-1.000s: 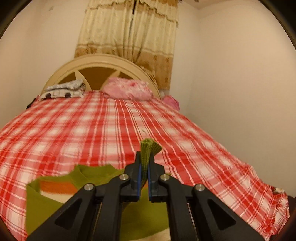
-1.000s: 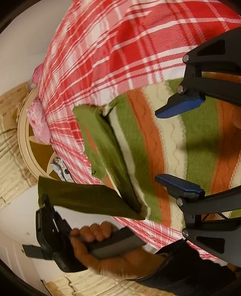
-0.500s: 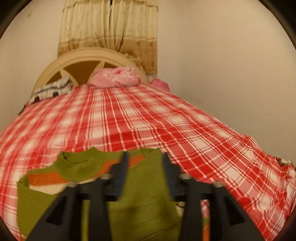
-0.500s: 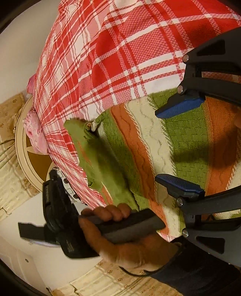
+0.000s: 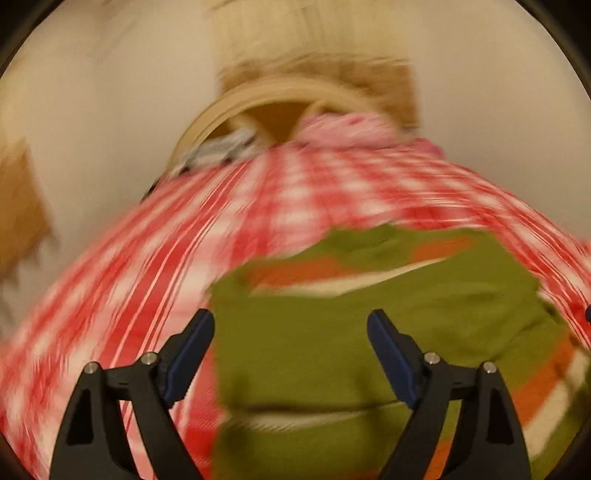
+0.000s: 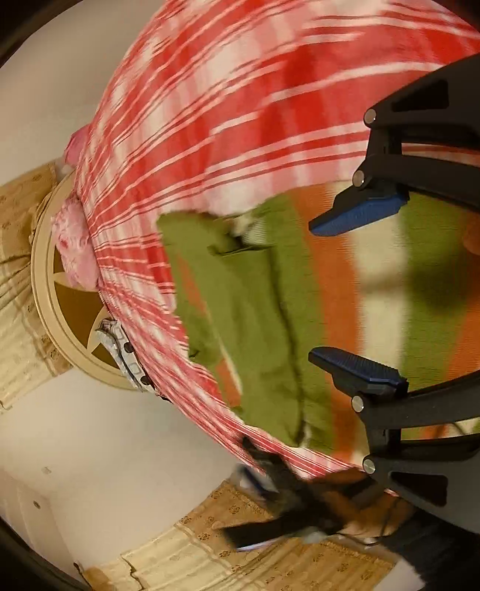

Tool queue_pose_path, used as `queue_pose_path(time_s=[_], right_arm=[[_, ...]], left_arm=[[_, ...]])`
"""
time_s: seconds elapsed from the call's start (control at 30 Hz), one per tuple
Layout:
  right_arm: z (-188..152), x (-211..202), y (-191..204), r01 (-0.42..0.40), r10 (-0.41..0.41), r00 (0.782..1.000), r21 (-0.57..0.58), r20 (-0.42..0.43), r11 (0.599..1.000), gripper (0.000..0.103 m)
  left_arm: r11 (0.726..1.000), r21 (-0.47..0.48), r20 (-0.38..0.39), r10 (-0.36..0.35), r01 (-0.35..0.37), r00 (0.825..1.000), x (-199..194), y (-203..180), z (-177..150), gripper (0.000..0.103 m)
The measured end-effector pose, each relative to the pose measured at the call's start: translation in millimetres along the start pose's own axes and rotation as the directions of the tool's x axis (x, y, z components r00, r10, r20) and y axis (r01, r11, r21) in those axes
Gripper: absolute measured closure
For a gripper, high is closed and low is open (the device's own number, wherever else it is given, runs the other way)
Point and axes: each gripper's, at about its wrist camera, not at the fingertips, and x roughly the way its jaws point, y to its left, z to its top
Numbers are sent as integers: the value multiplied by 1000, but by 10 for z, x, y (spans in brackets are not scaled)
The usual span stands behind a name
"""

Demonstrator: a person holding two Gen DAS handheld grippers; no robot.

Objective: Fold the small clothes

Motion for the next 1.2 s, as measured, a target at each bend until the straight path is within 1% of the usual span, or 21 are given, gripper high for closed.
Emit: queue_pose_path(time_s=[0.07,0.1,0.17,0.27,0.3,0.37,0.4,0.47,0.53,0.63,0.7,0.73,0.77,0.8,0.83,0.97,1.0,1.07,1.1,1.13,1.2], right_arm=[[154,210,3,12,-12,1000,-10,-27,1000,40],[223,340,9,30,-31,999,-25,-43,999,40],[305,590,1,70,-74,994,-40,-83,997,48],[329,942,-104,114,-113,978,-5,-174,993,59],[325,981,-115,118,-116,978,1,-173,993,61],[340,969,-79,139,-142,978,-29,-151,990,88],[346,947,-43,131,-136,980,-41,-146,990,95],[364,848,93,141,-153,982,-110,-107,984,95],[409,701,255,178,-190,981,-195,-42,964,96],[525,584,305,225,-229,973,-216,8,950,96],[566,645,222,234,-242,970,-194,-20,953,96],[550,718,165,241,-255,966,-187,-50,952,96],[510,827,83,258,-277,957,-181,-90,949,96],[470,890,31,273,-294,950,-173,-107,946,95],[418,953,-60,287,-307,943,-157,-126,945,95],[362,905,-123,279,-292,950,-124,-108,952,95],[371,878,-102,285,-298,948,-125,-108,950,91],[391,820,-4,325,-340,937,-156,-83,933,89],[399,797,65,341,-356,933,-172,-62,924,81],[415,766,141,339,-352,935,-188,-41,922,61],[445,753,296,272,-284,959,-210,-27,939,37]], left_arm=[[994,-108,-51,9,-15,999,113,268,-104,16],[991,-134,-62,7,-16,998,141,325,-147,16],[984,-179,-85,4,-19,996,200,407,-231,16],[976,-218,-113,-4,-21,994,277,436,-341,16],[972,-235,-120,-17,-12,993,284,470,-384,16],[965,-261,-122,-35,2,992,309,530,-412,16],[964,-267,-124,-41,7,991,320,531,-414,16],[961,-278,-129,-55,17,990,338,568,-433,16],[957,-290,-129,-65,25,989,325,586,-441,16],[951,-306,-112,-75,38,991,253,602,-430,16],[953,-301,-119,-82,42,989,263,587,-442,11],[956,-291,-132,-77,36,988,279,564,-454,9],[960,-279,-144,-71,28,987,301,541,-462,9],[961,-276,-150,-71,27,986,309,536,-465,9],[961,-276,-150,-73,30,986,307,536,-464,9],[966,-259,-158,-62,19,985,318,542,-468,9],[966,-257,-161,-62,19,985,326,540,-472,9],[969,-247,-164,-51,9,985,334,518,-477,9],[971,-239,-167,-44,3,985,339,498,-480,9],[974,-227,-172,-37,-3,984,346,475,-483,9],[978,-208,-174,-19,-18,985,346,440,-485,9]])
